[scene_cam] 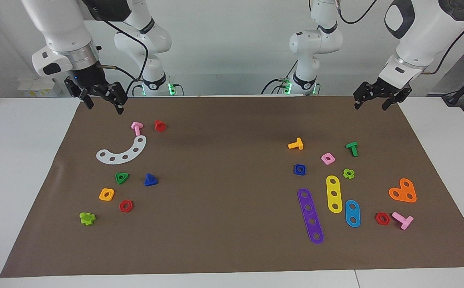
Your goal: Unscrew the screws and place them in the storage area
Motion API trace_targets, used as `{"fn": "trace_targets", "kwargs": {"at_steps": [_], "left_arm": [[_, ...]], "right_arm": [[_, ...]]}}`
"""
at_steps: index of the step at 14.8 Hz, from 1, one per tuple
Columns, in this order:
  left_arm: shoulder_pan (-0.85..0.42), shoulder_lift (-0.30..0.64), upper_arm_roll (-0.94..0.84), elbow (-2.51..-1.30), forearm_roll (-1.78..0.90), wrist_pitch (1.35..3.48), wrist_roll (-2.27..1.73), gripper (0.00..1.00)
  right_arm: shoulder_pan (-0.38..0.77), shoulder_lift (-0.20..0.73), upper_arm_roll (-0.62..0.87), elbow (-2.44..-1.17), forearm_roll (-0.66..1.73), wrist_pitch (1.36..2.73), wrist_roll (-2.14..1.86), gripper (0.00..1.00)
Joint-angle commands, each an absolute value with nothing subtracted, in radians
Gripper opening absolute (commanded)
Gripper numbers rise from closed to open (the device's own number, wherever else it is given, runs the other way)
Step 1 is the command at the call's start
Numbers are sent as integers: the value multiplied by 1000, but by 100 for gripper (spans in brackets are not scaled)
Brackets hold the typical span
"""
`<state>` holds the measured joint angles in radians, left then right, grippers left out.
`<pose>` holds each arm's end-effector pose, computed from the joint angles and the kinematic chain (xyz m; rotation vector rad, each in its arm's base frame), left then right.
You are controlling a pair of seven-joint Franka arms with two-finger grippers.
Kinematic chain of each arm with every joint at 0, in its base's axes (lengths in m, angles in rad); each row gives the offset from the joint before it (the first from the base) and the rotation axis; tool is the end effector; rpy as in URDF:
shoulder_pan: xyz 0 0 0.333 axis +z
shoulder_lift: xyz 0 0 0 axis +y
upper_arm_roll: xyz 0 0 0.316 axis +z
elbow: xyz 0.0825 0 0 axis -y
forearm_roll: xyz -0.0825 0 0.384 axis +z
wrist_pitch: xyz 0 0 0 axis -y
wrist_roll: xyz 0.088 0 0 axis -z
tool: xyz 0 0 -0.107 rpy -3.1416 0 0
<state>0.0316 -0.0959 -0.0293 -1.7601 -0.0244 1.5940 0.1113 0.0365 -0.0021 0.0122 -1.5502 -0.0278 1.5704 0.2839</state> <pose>0.5222 -0.0020 0.5889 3.1097 -0.1671 -0.1073 0.5537 0.0240 0.6354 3.0960 -0.3663 0.0415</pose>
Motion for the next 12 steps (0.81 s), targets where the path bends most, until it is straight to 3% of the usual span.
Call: {"fn": "trace_targets", "kwargs": {"at_steps": [1, 12], "left_arm": [[32, -100, -25, -1753, -38, 1585, 101, 100], [37, -95, -21, -1755, -37, 1641, 104, 100]], "right_arm": [[17, -28, 20, -1580, -14, 1566, 278, 100], [21, -32, 21, -1591, -14, 1566, 275, 100]]}}
